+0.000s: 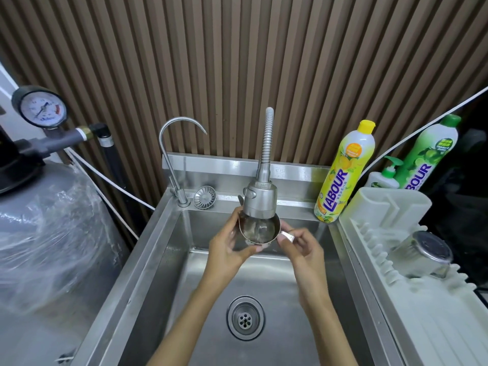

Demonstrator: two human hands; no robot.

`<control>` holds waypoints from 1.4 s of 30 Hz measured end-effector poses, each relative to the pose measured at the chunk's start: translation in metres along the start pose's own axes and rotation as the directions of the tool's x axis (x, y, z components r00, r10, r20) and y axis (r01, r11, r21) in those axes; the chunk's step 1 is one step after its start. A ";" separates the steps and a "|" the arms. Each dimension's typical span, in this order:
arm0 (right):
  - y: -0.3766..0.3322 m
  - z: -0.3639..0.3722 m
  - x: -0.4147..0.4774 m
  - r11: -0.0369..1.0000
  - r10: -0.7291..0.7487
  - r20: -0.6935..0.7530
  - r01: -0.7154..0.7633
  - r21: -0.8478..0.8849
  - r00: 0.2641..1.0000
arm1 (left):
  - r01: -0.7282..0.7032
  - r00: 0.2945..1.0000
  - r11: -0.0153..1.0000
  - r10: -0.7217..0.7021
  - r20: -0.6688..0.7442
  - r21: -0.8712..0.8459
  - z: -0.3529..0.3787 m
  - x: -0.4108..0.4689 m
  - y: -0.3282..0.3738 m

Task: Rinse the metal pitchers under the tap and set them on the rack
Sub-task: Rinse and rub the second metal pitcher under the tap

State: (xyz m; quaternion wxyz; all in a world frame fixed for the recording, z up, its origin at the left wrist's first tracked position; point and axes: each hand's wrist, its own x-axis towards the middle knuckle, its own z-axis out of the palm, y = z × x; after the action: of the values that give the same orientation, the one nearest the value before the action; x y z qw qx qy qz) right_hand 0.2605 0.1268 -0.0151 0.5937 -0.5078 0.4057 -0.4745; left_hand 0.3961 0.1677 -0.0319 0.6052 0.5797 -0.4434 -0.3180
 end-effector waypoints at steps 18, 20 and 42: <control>-0.005 -0.004 0.005 0.966 0.256 0.064 -0.254 -0.039 0.965 | -0.104 0.992 0.884 0.060 0.110 0.455 -0.025 0.010 0.024; 0.003 0.001 0.002 0.963 0.246 0.059 -0.251 0.093 0.967 | -0.137 0.988 0.874 0.087 0.126 0.467 -0.020 0.013 0.021; 0.000 0.000 0.001 0.975 0.116 -0.001 -0.114 0.189 0.993 | -0.146 0.965 0.972 0.180 -0.188 0.185 0.017 -0.011 0.001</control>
State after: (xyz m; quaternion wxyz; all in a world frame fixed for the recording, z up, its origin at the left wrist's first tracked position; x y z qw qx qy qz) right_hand 0.2609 0.1260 -0.0152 0.6634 -0.4219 0.3910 -0.4786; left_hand 0.3758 0.1705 -0.0344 0.6200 0.6200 -0.4509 -0.1671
